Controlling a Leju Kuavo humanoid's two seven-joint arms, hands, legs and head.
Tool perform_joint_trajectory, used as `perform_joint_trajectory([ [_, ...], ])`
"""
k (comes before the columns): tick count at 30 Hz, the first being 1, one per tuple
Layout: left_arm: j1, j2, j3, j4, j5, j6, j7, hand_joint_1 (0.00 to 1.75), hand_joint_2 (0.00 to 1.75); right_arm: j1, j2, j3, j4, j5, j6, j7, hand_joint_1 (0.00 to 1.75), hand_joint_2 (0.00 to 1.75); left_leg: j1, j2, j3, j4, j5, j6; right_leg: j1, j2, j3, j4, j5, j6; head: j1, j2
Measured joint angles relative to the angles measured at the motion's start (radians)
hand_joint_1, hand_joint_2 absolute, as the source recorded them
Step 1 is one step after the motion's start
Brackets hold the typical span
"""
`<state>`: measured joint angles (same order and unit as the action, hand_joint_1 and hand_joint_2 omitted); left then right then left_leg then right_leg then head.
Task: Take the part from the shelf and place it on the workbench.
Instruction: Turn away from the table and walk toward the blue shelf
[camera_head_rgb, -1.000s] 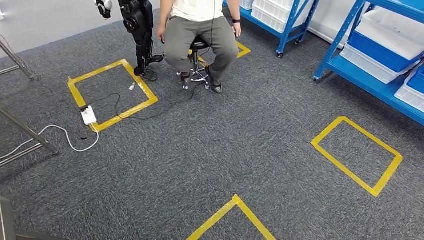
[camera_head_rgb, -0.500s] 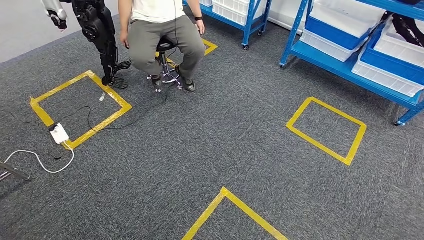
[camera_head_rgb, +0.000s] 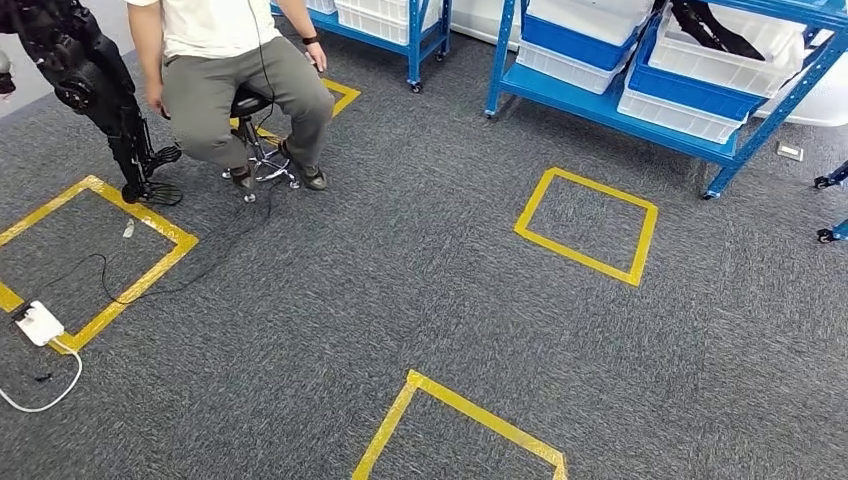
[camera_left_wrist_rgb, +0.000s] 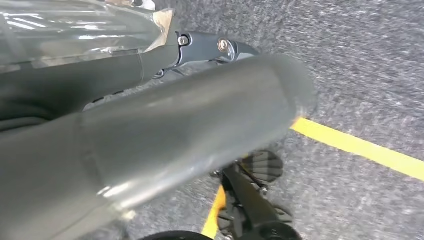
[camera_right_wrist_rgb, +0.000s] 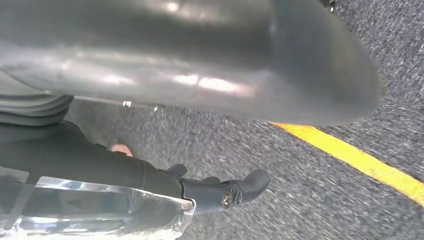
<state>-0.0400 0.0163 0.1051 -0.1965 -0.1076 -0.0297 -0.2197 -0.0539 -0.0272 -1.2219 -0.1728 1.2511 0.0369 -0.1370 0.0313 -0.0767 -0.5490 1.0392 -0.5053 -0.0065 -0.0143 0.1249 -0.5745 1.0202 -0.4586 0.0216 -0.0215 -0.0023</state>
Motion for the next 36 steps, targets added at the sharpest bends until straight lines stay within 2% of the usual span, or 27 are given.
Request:
perform_joint_trajectory([
  [1,-0.001,0.000,-0.001,0.000,0.000,0.000,0.000,0.00,0.00,0.002,0.000,0.000,0.000,0.000,0.000,0.000,0.00,0.00,-0.002,0.013,0.000,-0.002,0.003,0.009,0.000,0.009,-0.006,-0.002,0.003,0.008,0.000,0.000],
  [2,-0.003,-0.001,-0.002,0.000,0.000,0.000,0.001,0.00,0.00,0.004,0.000,0.000,0.000,0.000,-0.001,0.000,0.00,0.00,-0.004,0.025,0.001,-0.006,0.007,0.019,0.000,-0.002,-0.012,0.004,0.001,0.013,0.000,0.000],
  [3,-0.004,-0.001,-0.002,0.000,0.000,0.000,0.001,0.00,0.00,0.006,0.000,0.000,0.000,0.000,-0.001,0.000,0.00,0.00,-0.003,0.039,0.003,-0.012,0.011,0.028,0.000,-0.024,-0.025,0.025,-0.010,0.014,0.002,0.000],
  [5,-0.004,-0.001,-0.003,0.000,0.000,0.001,0.000,0.00,0.00,0.004,0.000,0.000,0.000,0.000,-0.001,-0.001,0.00,0.00,-0.004,0.067,0.004,-0.018,0.014,0.039,0.001,-0.085,-0.073,0.121,-0.056,0.010,0.005,0.000],
  [7,-0.001,0.000,-0.004,0.000,0.000,0.001,0.001,0.00,0.00,0.001,0.000,0.000,0.000,0.000,-0.001,-0.001,0.00,0.00,-0.007,0.098,0.004,-0.018,0.013,0.042,0.001,-0.108,-0.136,0.245,-0.105,0.011,0.007,0.000],
  [8,-0.001,0.000,-0.004,0.000,0.000,0.002,0.001,0.00,0.00,0.001,0.000,0.000,0.000,0.000,-0.001,-0.001,0.00,0.00,-0.009,0.113,0.004,-0.018,0.012,0.042,0.000,-0.112,-0.151,0.277,-0.113,0.016,0.007,0.000],
  [9,-0.001,0.000,-0.004,0.000,0.000,0.002,0.001,0.00,0.00,0.003,-0.001,0.000,0.000,0.000,-0.001,-0.001,0.00,0.00,-0.009,0.126,0.004,-0.018,0.011,0.041,-0.001,-0.116,-0.144,0.269,-0.105,0.022,0.007,0.000],
  [10,-0.002,0.000,-0.004,0.000,0.000,0.002,0.001,0.00,0.00,0.005,-0.001,0.000,0.000,0.000,-0.001,-0.001,0.00,0.00,-0.009,0.138,0.006,-0.018,0.010,0.040,-0.002,-0.124,-0.116,0.219,-0.084,0.029,0.007,0.000],
  [11,-0.002,-0.001,-0.004,0.000,0.000,0.002,0.001,0.00,0.00,0.005,-0.002,0.000,0.000,0.001,-0.001,-0.001,0.00,0.00,-0.010,0.149,0.009,-0.018,0.009,0.037,-0.002,-0.143,-0.074,0.144,-0.057,0.035,0.008,0.000],
  [12,-0.002,-0.001,-0.005,0.000,0.000,0.002,0.001,0.00,0.00,0.005,-0.002,0.000,-0.001,0.001,-0.001,-0.001,0.00,0.00,-0.012,0.160,0.012,-0.018,0.005,0.032,0.001,-0.167,-0.038,0.075,-0.034,0.035,0.008,0.000],
  [13,-0.003,-0.001,-0.005,0.000,0.000,0.003,0.001,0.00,0.00,0.003,-0.002,0.000,-0.001,0.001,-0.002,-0.002,0.00,0.00,-0.014,0.169,0.016,-0.018,0.002,0.027,0.004,-0.186,-0.013,0.026,-0.017,0.030,0.008,0.000],
  [14,-0.003,-0.001,-0.005,0.000,0.000,0.004,0.001,0.00,0.00,0.001,-0.002,0.000,-0.001,0.001,-0.002,-0.002,0.00,0.00,-0.017,0.179,0.021,-0.019,-0.002,0.020,0.008,-0.196,-0.003,0.002,-0.009,0.021,0.008,0.000],
  [16,-0.007,-0.001,-0.005,0.000,0.000,0.005,0.001,0.00,0.00,0.001,-0.002,0.000,-0.002,0.001,-0.002,-0.002,0.00,0.00,-0.017,0.197,0.032,-0.023,-0.008,0.008,0.013,-0.181,-0.005,-0.001,-0.006,0.002,0.008,0.000],
  [17,-0.009,-0.001,-0.005,0.000,0.000,0.005,0.001,0.00,0.00,0.003,-0.002,0.000,-0.002,0.001,-0.002,-0.002,0.00,0.00,-0.014,0.194,0.036,-0.021,-0.012,0.002,0.008,-0.170,-0.002,-0.004,-0.004,-0.006,0.007,0.000],
  [19,-0.010,-0.002,-0.006,-0.001,0.001,0.007,0.001,0.00,0.00,0.004,0.000,0.000,-0.002,0.001,-0.003,-0.003,0.00,0.00,-0.010,0.150,0.024,0.020,-0.047,-0.008,-0.003,-0.147,0.006,-0.009,0.002,-0.022,0.003,0.000],
  [21,-0.007,0.000,-0.006,0.000,0.001,0.009,0.001,0.00,0.00,0.003,0.001,0.000,-0.002,0.001,-0.003,-0.004,0.00,0.00,-0.009,0.094,-0.030,0.138,-0.113,-0.011,-0.004,-0.123,0.007,-0.010,0.007,-0.034,-0.001,0.000],
  [22,-0.004,0.000,-0.006,0.000,0.001,0.009,0.001,0.00,0.00,0.003,0.001,0.000,-0.002,0.001,-0.003,-0.005,0.00,0.00,-0.009,0.083,-0.062,0.199,-0.138,-0.011,-0.002,-0.109,0.007,-0.009,0.008,-0.037,-0.002,0.000],
  [23,-0.002,0.001,-0.006,0.000,0.001,0.009,0.001,0.00,0.00,0.003,0.002,0.000,-0.002,0.001,-0.003,-0.005,0.00,0.00,-0.009,0.078,-0.086,0.240,-0.146,-0.011,0.001,-0.094,0.007,-0.009,0.008,-0.038,-0.001,0.000],
  [24,0.000,0.001,-0.006,0.000,0.001,0.009,0.001,0.00,0.00,0.004,0.002,0.000,-0.002,0.001,-0.003,-0.005,0.00,0.00,-0.009,0.076,-0.094,0.243,-0.131,-0.009,0.002,-0.079,0.008,-0.009,0.008,-0.038,-0.001,0.000],
  [25,0.000,0.001,-0.006,0.000,0.001,0.009,0.001,0.00,0.00,0.005,0.002,0.000,-0.002,0.001,-0.003,-0.005,0.00,0.00,-0.009,0.073,-0.084,0.207,-0.097,-0.007,0.003,-0.064,0.009,-0.008,0.008,-0.038,-0.001,0.000],
  [27,0.000,0.001,-0.007,0.001,0.001,0.009,0.001,0.00,0.00,0.004,0.004,0.000,-0.002,0.001,-0.003,-0.005,0.00,0.00,-0.008,0.040,-0.033,0.076,-0.019,0.000,0.005,-0.036,0.012,-0.007,0.008,-0.036,-0.001,0.000],
  [28,0.000,0.001,-0.007,0.001,0.001,0.009,0.001,0.00,0.00,0.003,0.004,0.000,-0.002,0.001,-0.004,-0.005,0.00,0.00,-0.008,0.023,-0.012,0.023,0.003,0.003,0.007,-0.025,0.010,-0.006,0.008,-0.034,-0.001,0.000],
  [29,0.000,0.002,-0.007,0.001,0.001,0.009,0.001,0.00,0.00,0.003,0.005,0.000,-0.002,0.001,-0.004,-0.006,0.00,0.00,-0.008,0.011,0.000,-0.006,0.012,0.006,0.008,-0.015,0.007,-0.005,0.008,-0.031,-0.001,0.000],
  [30,-0.002,0.002,-0.007,0.001,0.001,0.010,0.001,0.00,0.00,0.003,0.005,0.000,-0.002,0.001,-0.004,-0.006,0.00,0.00,-0.012,0.010,0.004,-0.015,0.009,0.010,0.008,-0.006,0.003,-0.006,0.009,-0.025,0.000,0.000],
  [32,-0.005,0.001,-0.007,0.001,0.001,0.010,0.001,0.00,0.00,0.007,0.005,0.000,-0.002,0.001,-0.005,-0.007,0.00,0.00,-0.015,0.032,0.007,-0.023,0.016,0.022,0.007,0.005,-0.008,-0.006,0.012,-0.011,-0.001,0.000],
  [34,-0.008,-0.001,-0.007,0.001,0.002,0.010,0.000,0.00,0.00,0.010,0.006,0.000,-0.002,0.000,-0.005,-0.007,0.00,0.00,-0.014,0.056,0.012,-0.037,0.024,0.039,0.009,-0.037,-0.030,0.030,-0.008,-0.004,0.002,0.000],
  [36,-0.006,-0.001,-0.007,0.001,0.002,0.011,0.000,0.00,0.00,0.007,0.006,0.000,-0.002,0.000,-0.005,-0.008,0.00,0.00,-0.013,0.082,0.014,-0.044,0.028,0.048,0.008,-0.094,-0.082,0.134,-0.063,-0.005,0.006,0.000],
])
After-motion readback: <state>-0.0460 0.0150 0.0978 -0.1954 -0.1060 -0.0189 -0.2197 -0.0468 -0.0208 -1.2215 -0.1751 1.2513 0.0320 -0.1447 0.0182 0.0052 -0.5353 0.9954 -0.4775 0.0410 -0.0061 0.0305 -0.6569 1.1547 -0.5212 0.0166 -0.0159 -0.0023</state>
